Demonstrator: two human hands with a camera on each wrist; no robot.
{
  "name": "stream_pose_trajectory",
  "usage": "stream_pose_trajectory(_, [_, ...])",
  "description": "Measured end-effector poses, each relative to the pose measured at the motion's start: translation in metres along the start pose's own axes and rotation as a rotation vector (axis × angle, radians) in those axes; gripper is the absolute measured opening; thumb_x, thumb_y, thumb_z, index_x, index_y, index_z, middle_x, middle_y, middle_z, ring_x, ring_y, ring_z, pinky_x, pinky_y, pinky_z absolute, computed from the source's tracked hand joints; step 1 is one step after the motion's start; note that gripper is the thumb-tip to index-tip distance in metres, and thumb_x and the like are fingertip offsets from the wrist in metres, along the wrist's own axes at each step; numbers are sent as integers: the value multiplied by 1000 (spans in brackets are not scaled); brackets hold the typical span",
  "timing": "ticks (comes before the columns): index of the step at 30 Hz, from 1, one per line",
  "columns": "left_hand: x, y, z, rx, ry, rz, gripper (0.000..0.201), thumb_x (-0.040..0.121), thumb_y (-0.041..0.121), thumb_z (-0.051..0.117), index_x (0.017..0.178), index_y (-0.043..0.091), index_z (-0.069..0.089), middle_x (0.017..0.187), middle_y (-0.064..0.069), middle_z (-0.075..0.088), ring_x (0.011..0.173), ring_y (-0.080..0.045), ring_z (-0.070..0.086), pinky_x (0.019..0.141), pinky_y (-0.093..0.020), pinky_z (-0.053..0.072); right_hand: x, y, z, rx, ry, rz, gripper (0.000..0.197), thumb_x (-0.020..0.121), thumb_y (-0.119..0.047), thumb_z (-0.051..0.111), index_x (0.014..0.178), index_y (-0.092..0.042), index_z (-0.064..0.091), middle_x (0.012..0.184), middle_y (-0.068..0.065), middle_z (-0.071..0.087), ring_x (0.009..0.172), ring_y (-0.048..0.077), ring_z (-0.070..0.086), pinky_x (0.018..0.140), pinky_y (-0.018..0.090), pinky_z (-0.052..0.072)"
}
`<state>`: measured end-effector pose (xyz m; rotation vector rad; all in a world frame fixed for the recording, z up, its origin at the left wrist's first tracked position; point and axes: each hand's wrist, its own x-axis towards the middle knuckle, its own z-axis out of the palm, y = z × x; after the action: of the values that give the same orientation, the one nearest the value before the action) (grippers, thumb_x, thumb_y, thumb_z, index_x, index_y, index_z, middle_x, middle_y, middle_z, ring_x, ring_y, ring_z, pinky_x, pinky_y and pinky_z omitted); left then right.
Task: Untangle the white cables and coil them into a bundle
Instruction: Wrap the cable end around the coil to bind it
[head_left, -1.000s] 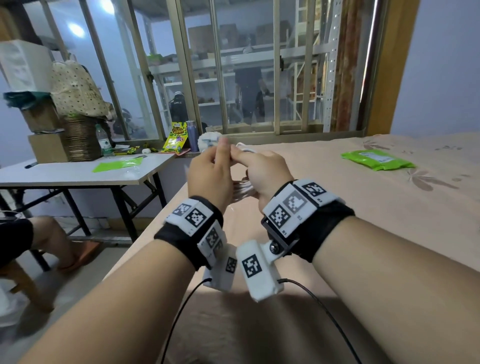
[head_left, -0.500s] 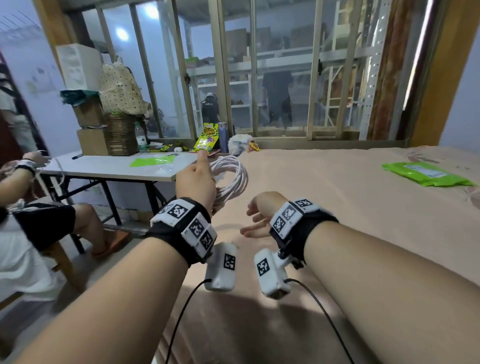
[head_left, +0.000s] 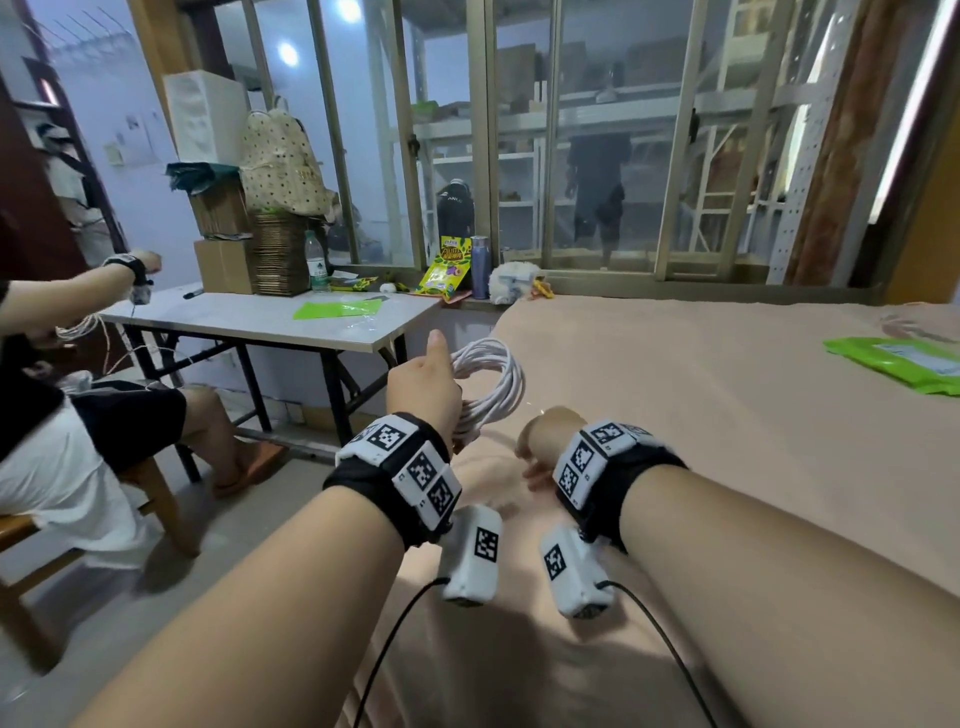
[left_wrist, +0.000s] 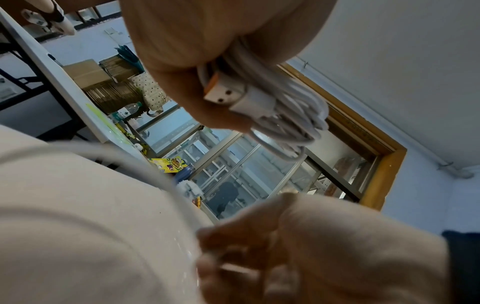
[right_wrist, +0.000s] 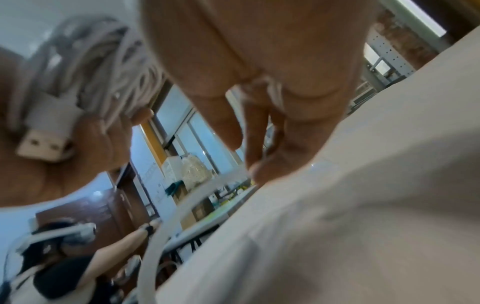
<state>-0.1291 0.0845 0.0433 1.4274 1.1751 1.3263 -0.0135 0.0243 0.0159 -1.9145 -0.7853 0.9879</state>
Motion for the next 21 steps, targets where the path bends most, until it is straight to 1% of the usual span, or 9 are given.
stream_pose_trajectory(2, [-1, -5, 4, -6, -42, -22, 68, 85, 64, 33, 59, 4, 54, 69, -18, 60, 75, -38, 62, 75, -46, 54, -3, -4, -9, 189, 141, -57, 7, 82, -2, 62, 86, 4, 62, 72, 16, 63, 62, 29, 64, 66, 41, 60])
stream_pose_trajectory(4, [-6, -9, 10, -7, -107, -60, 67, 74, 69, 35, 58, 7, 56, 67, -18, 61, 70, -37, 63, 77, -59, 55, -13, -8, -21, 318, 194, -113, 11, 76, 3, 68, 84, 9, 65, 65, 16, 62, 55, 27, 62, 60, 36, 59])
stream_pose_trajectory(6, [-17, -3, 16, -19, -184, -82, 58, 85, 60, 41, 57, 11, 55, 59, -9, 56, 61, -30, 55, 74, -48, 54, -27, -11, -39, 356, 193, -166, 16, 72, 5, 70, 87, 10, 68, 71, 16, 63, 56, 24, 62, 54, 30, 55])
stream_pose_trajectory(7, [-25, 4, 18, -21, -214, -74, 55, 90, 54, 42, 57, 12, 53, 57, -7, 54, 57, -28, 51, 69, -40, 49, -35, -12, -48, 376, 191, -186, 19, 71, 6, 69, 89, 11, 69, 74, 17, 65, 59, 24, 63, 56, 31, 56])
stream_pose_trajectory(9, [-34, 8, 26, 2, -249, -10, 53, 94, 49, 41, 58, 13, 52, 58, -6, 53, 55, -25, 47, 65, -36, 40, -48, -10, -64, 436, 202, -208, 18, 70, 8, 67, 87, 12, 70, 77, 19, 67, 62, 25, 64, 67, 36, 59])
stream_pose_trajectory(11, [-49, 14, 34, -4, -283, 49, 50, 95, 48, 42, 67, 9, 56, 61, -7, 55, 56, -24, 48, 64, -34, 40, -62, -7, -76, 473, 195, -205, 5, 69, 7, 65, 71, 6, 69, 71, 17, 66, 63, 26, 63, 73, 38, 58])
stream_pose_trajectory(15, [-77, 25, 47, -78, -314, 150, 45, 96, 47, 44, 83, 6, 60, 67, -10, 57, 58, -22, 51, 61, -35, 43, -86, 5, -93, 603, 104, -165, 40, 85, -17, 58, 48, -5, 63, 51, 12, 59, 57, 27, 57, 68, 35, 53])
stream_pose_trajectory(17, [-89, 26, 55, -102, -328, 185, 48, 94, 51, 44, 79, 9, 64, 72, -10, 65, 63, -24, 58, 65, -39, 50, -96, 15, -101, 680, 48, -165, 63, 94, -29, 50, 37, -6, 62, 50, 11, 56, 57, 25, 54, 66, 33, 49])
stream_pose_trajectory(21, [-112, 24, 65, -144, -335, 211, 51, 95, 47, 47, 64, 9, 61, 63, -9, 60, 61, -21, 55, 60, -35, 44, -116, 31, -114, 728, 44, -169, 67, 93, -32, 52, 33, -4, 59, 58, 15, 57, 59, 28, 55, 68, 35, 51])
